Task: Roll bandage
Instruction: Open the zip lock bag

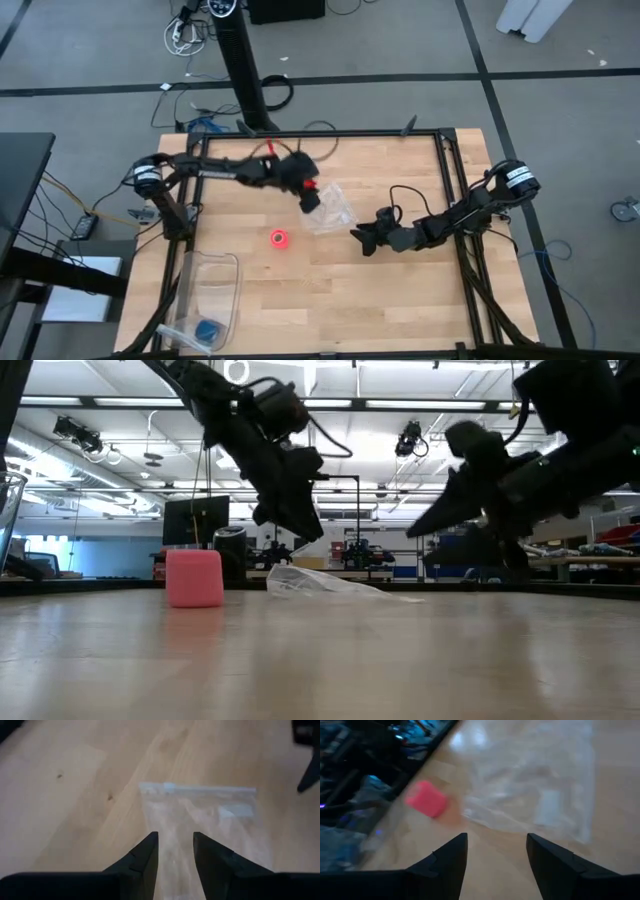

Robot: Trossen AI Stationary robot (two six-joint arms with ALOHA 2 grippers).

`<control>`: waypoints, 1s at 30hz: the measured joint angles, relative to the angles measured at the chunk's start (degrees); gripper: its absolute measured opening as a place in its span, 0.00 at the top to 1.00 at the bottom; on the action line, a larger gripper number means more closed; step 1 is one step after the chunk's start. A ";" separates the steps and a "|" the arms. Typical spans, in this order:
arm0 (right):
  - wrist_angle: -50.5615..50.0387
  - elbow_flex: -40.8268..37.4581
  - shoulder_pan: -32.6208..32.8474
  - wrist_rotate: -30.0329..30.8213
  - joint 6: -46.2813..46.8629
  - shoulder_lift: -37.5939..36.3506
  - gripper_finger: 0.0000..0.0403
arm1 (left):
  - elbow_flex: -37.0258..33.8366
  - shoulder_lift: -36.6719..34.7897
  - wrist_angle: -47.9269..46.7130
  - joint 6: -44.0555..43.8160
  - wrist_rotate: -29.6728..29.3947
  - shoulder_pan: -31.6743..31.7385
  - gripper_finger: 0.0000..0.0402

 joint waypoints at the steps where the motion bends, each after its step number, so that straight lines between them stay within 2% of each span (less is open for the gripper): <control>1: 1.41 0.00 0.11 -0.03 -1.43 0.00 0.48 | 0.01 0.03 0.20 -0.11 2.52 1.61 0.68; 6: 4.91 0.07 0.31 -0.33 -6.47 -0.18 0.49 | 0.08 2.56 0.69 1.18 6.23 5.71 0.68; 12: 5.92 0.04 0.31 -0.94 -8.38 -0.20 0.50 | 0.03 8.85 3.67 1.19 13.35 5.45 0.68; 19: 6.22 0.04 0.90 -1.50 -8.63 -0.20 0.50 | 0.03 13.04 6.56 0.84 11.92 4.72 0.68; 24: 6.34 0.04 1.03 -1.49 -9.39 -0.20 0.52 | 0.03 13.11 6.57 2.41 11.54 3.84 0.69; 27: 6.48 0.04 1.03 -1.49 -9.96 -0.20 0.52 | 0.03 13.11 8.18 4.17 11.50 2.72 0.74; 30: 6.47 0.02 1.08 -1.62 -11.72 -0.58 0.52 | 0.03 13.11 9.84 6.55 10.24 1.27 0.85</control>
